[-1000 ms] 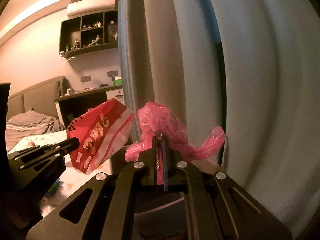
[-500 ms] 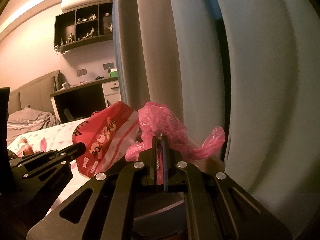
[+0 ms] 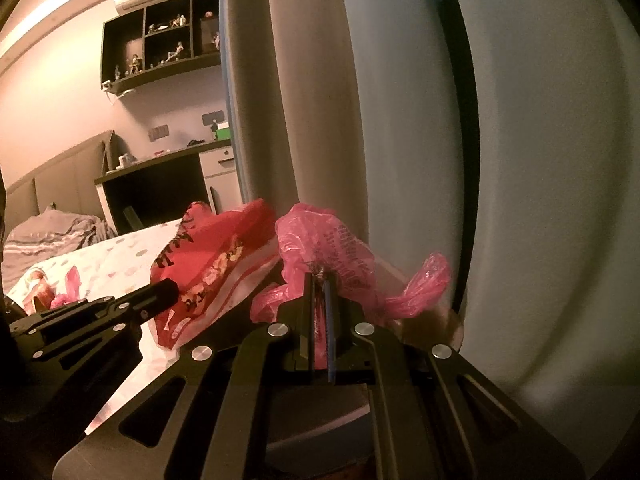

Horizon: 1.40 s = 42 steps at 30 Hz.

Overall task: Collect trash
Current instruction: 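Carry both bags to the grey bin and release them inside, then move both open tools back over the remaining trash on the bed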

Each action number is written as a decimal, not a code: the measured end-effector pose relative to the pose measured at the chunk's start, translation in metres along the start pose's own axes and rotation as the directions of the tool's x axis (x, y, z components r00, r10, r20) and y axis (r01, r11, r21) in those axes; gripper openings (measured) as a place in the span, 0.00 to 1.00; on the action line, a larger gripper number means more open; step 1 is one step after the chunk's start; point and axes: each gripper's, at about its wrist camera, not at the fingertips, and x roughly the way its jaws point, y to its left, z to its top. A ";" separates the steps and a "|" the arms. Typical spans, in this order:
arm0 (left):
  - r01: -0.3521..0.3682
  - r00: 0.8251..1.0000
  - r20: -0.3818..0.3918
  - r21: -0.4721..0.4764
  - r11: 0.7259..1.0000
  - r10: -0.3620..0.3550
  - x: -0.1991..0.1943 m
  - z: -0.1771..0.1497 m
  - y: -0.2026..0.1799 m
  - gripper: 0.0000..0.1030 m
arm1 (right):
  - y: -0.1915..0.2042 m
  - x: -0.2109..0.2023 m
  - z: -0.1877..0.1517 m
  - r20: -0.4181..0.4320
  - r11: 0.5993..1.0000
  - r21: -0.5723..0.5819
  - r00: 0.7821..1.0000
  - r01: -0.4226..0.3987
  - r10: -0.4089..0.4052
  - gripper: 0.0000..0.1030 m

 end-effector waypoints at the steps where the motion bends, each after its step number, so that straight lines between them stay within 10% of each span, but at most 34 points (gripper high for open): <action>1: 0.019 1.000 -0.003 -0.001 1.000 -0.019 0.001 -0.001 0.000 0.00 | 0.000 0.001 -0.001 -0.005 1.000 -0.001 1.000 0.000 0.000 0.05; 12: 0.132 0.989 -0.059 -0.012 0.991 -0.132 0.014 -0.010 -0.003 0.03 | -0.007 0.008 -0.008 -0.032 1.000 0.005 0.999 0.010 -0.010 0.05; 22: 0.146 0.989 -0.026 -0.044 0.988 -0.147 0.002 -0.011 0.004 0.61 | -0.016 0.007 -0.008 -0.023 1.000 0.023 1.000 0.016 -0.016 0.27; 33: -0.034 0.997 0.068 -0.085 0.996 0.040 -0.060 -0.007 0.024 0.81 | -0.005 -0.033 -0.009 0.039 1.000 0.003 0.999 0.013 -0.014 0.56; 42: -0.229 0.966 0.095 -0.134 0.964 0.242 -0.138 -0.038 0.063 0.84 | 0.031 -0.086 -0.017 0.100 0.998 -0.045 0.994 -0.047 0.051 0.76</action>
